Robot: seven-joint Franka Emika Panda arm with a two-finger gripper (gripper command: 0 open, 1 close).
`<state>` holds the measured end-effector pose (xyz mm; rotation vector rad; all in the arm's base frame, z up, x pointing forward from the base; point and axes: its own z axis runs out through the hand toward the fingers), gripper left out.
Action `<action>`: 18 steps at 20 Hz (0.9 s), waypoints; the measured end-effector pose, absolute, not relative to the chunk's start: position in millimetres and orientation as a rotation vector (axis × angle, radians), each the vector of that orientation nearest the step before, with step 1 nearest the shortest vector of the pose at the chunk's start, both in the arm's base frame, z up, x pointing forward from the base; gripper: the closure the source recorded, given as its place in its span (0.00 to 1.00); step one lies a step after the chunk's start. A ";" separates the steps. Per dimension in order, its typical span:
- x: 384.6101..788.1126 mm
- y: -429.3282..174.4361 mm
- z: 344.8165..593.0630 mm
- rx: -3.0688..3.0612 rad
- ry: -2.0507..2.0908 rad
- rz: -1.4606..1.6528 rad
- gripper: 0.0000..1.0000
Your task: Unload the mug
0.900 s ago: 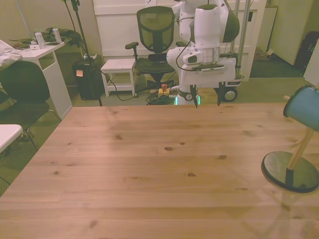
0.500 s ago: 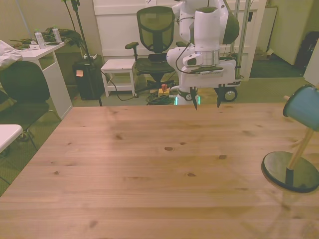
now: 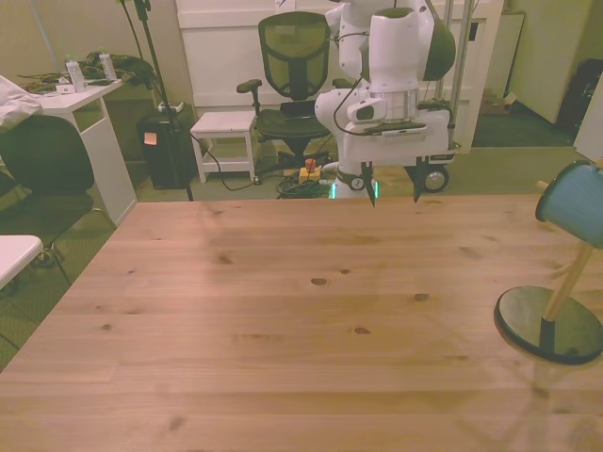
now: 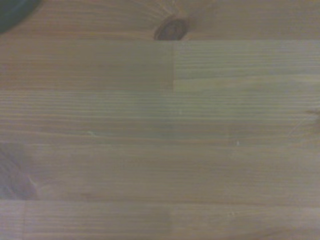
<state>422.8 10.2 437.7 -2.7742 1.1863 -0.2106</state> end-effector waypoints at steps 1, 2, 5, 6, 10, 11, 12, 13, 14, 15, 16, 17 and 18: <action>425.6 12.2 438.4 -2.774 1.186 -0.211 0.00; 428.9 14.9 439.5 -2.773 1.187 -0.213 0.00; 440.2 24.3 443.6 -2.767 1.192 -0.219 0.00; 444.5 27.8 445.5 -2.766 1.191 -0.223 0.00; 465.3 40.0 457.2 -2.759 1.192 -0.253 0.00; 471.6 42.0 460.9 -2.755 1.188 -0.261 0.00; 477.8 43.9 465.1 -2.751 1.182 -0.270 0.00; 484.3 46.0 469.7 -2.746 1.174 -0.281 0.00; 490.3 47.6 473.8 -2.741 1.167 -0.292 0.00; 496.0 49.5 477.1 -2.734 1.159 -0.307 0.00; 502.9 51.2 480.0 -2.720 1.150 -0.337 0.00; 508.1 52.7 481.5 -2.709 1.140 -0.365 0.00; 513.3 54.5 482.4 -2.696 1.126 -0.399 0.00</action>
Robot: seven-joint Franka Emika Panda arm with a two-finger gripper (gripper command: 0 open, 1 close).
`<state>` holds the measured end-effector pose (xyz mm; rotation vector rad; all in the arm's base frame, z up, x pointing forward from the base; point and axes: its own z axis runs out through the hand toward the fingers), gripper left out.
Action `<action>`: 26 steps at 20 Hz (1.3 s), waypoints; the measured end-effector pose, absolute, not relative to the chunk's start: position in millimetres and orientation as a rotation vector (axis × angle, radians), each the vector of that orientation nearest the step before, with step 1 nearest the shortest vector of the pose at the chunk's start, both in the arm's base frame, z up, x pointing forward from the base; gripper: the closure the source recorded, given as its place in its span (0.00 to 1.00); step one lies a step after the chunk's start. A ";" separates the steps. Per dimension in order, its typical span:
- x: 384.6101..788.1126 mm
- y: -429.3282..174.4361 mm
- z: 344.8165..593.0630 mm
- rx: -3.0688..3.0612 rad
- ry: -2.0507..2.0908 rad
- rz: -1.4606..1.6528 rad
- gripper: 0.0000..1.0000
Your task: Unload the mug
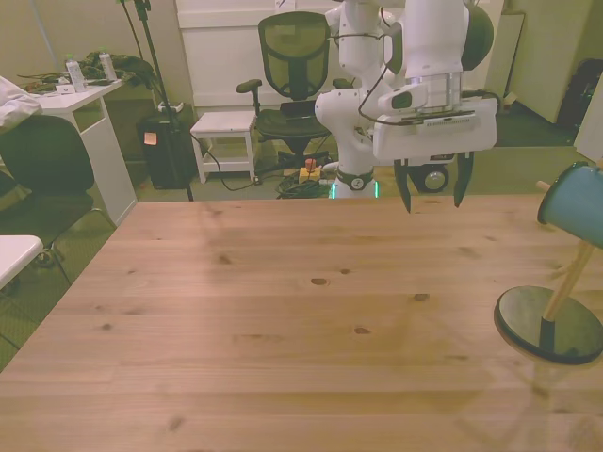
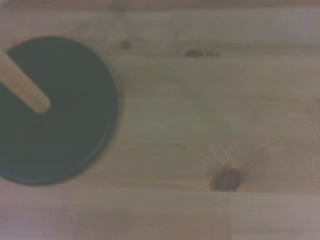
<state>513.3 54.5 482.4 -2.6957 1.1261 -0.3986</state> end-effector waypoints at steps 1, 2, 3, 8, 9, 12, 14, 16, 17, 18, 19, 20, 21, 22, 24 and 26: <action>517.5 56.3 482.7 -2.686 1.108 -0.430 0.00; 521.5 58.1 482.7 -2.679 1.085 -0.458 0.00; 524.5 60.0 483.0 -2.674 1.058 -0.484 0.00; 532.0 71.0 491.6 -2.647 0.886 -0.611 0.00; 532.4 73.9 494.2 -2.635 0.857 -0.636 0.00; 533.4 81.0 503.2 -2.609 0.794 -0.708 0.00; 535.0 83.7 510.9 -2.590 0.767 -0.763 0.00; 537.2 86.0 521.1 -2.569 0.741 -0.813 0.00; 538.4 86.6 526.2 -2.559 0.735 -0.833 0.00; 539.6 87.1 530.9 -2.552 0.729 -0.846 0.00; 541.1 87.5 535.6 -2.545 0.726 -0.857 0.00; 542.4 87.7 539.3 -2.540 0.724 -0.864 0.00; 543.7 88.0 541.7 -2.537 0.722 -0.869 0.00; 545.2 88.3 543.4 -2.534 0.721 -0.873 0.00; 548.1 88.7 544.4 -2.531 0.719 -0.876 0.00; 550.1 88.9 544.4 -2.531 0.718 -0.877 0.00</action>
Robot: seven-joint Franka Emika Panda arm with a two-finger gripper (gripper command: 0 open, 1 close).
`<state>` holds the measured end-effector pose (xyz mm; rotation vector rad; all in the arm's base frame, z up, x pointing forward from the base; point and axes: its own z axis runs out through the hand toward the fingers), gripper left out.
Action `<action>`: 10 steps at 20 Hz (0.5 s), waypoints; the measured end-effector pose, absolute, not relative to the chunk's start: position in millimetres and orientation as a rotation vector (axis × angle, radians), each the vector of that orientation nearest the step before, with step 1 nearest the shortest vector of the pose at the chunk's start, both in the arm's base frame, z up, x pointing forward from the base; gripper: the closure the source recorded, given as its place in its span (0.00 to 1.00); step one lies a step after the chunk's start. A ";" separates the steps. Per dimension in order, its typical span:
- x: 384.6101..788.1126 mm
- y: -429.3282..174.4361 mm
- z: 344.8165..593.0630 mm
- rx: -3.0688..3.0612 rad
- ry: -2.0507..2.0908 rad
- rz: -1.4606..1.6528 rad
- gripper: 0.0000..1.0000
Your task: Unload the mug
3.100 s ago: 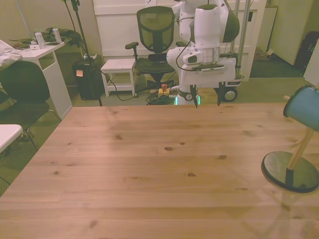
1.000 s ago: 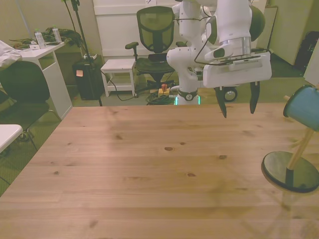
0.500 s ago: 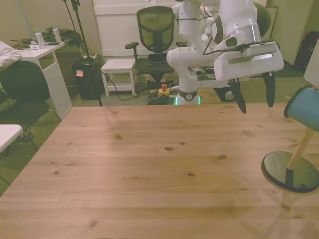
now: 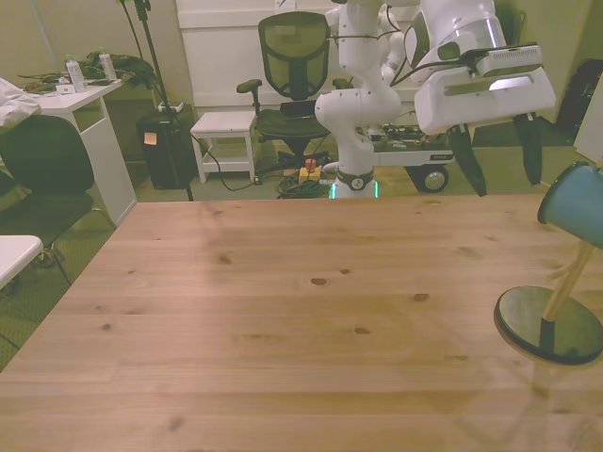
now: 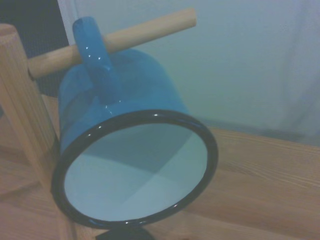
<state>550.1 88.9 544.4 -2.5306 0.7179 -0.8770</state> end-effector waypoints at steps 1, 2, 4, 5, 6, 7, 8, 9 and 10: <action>550.8 89.0 544.8 -2.530 0.717 -0.878 0.00; 551.3 88.6 545.4 -2.528 0.717 -0.883 0.00; 552.1 84.9 546.7 -2.517 0.723 -0.909 0.00; 552.1 85.0 546.8 -2.517 0.722 -0.912 0.00; 552.4 84.9 547.4 -2.512 0.721 -0.920 0.00; 552.9 84.7 548.1 -2.506 0.720 -0.930 0.00; 553.5 84.6 548.6 -2.499 0.720 -0.941 0.00; 554.4 84.4 548.6 -2.494 0.719 -0.949 0.00; 555.4 84.1 547.9 -2.488 0.721 -0.953 0.00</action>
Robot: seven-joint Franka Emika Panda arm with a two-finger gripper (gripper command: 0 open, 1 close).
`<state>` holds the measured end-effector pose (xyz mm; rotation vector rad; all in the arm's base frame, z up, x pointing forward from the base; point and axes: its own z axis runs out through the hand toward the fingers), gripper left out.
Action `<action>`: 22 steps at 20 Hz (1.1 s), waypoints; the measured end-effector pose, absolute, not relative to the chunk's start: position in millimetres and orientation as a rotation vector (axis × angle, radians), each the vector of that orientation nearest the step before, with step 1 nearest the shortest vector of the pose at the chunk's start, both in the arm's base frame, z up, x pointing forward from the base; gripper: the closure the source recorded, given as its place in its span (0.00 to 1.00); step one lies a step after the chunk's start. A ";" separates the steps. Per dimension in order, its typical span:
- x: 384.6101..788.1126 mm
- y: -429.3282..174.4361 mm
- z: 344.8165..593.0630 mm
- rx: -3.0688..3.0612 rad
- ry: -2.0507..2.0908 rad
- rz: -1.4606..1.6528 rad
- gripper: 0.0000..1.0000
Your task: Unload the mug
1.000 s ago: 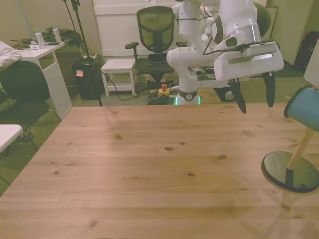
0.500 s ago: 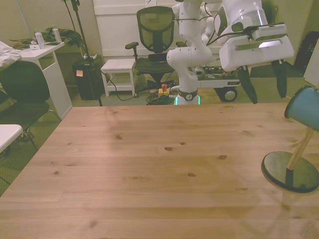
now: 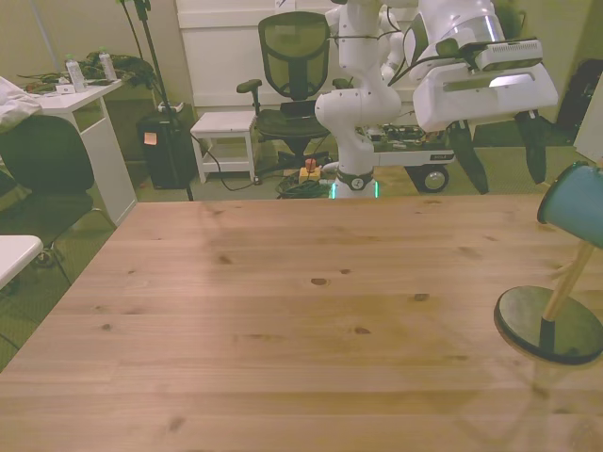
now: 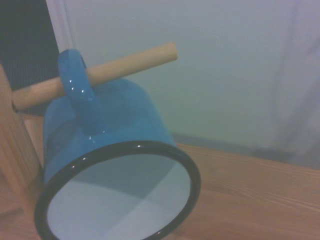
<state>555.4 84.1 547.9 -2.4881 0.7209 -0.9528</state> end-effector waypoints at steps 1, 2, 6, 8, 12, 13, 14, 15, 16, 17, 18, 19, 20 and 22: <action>556.5 84.0 546.5 -2.484 0.723 -0.951 0.00; 558.0 84.2 545.0 -2.479 0.722 -0.944 0.00; 563.5 87.4 542.8 -2.430 0.639 -0.960 0.00; 563.7 88.7 542.6 -2.401 0.584 -0.993 0.00; 565.5 82.8 547.6 -2.353 0.497 -1.025 0.00; 567.2 77.9 547.4 -2.345 0.483 -1.034 0.00; 569.6 72.0 546.3 -2.338 0.473 -1.040 0.00; 572.8 66.0 543.9 -2.335 0.467 -1.042 0.00; 576.8 60.9 541.2 -2.335 0.465 -1.040 0.00; 581.0 56.7 537.8 -2.337 0.466 -1.034 0.00; 585.7 53.7 533.8 -2.343 0.465 -1.024 0.00; 590.5 52.2 530.2 -2.347 0.461 -1.016 0.00; 595.0 51.8 527.4 -2.350 0.452 -1.011 0.00; 602.1 52.9 523.8 -2.352 0.436 -1.011 0.00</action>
